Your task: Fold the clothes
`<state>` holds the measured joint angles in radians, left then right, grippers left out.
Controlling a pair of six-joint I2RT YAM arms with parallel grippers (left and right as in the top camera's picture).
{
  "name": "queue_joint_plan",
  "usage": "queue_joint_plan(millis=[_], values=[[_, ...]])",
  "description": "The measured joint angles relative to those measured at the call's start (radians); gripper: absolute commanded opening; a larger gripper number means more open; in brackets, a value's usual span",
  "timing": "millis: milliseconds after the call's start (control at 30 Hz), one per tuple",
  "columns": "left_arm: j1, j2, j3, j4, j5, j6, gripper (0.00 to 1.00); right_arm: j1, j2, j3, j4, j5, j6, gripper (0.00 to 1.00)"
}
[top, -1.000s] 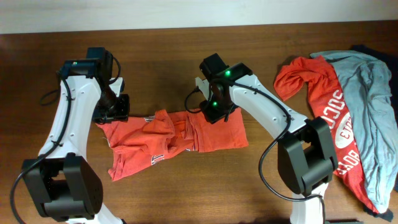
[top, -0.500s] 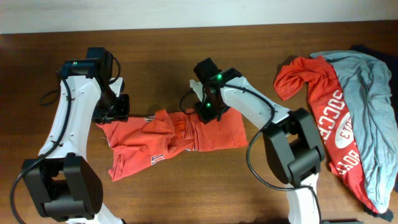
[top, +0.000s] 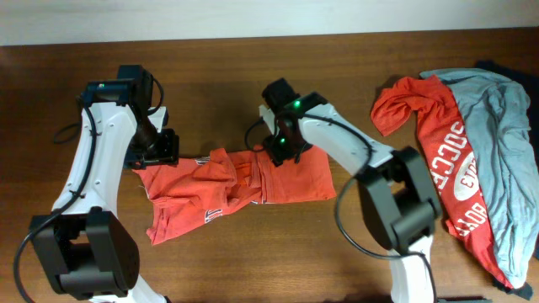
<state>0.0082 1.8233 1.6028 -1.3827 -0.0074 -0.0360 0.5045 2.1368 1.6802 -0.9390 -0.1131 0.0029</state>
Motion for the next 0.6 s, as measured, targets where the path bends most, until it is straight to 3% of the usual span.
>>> queue_joint_plan(millis=[300,600], values=[[0.104,0.000,-0.094,0.076,0.032,0.002,0.74,-0.130,-0.317,0.090,-0.196,0.093,0.001,0.63],[0.240,0.001,-0.369,0.306,0.167,0.080,0.75,-0.204,-0.298,0.095,-0.266,0.111,0.001,0.63]])
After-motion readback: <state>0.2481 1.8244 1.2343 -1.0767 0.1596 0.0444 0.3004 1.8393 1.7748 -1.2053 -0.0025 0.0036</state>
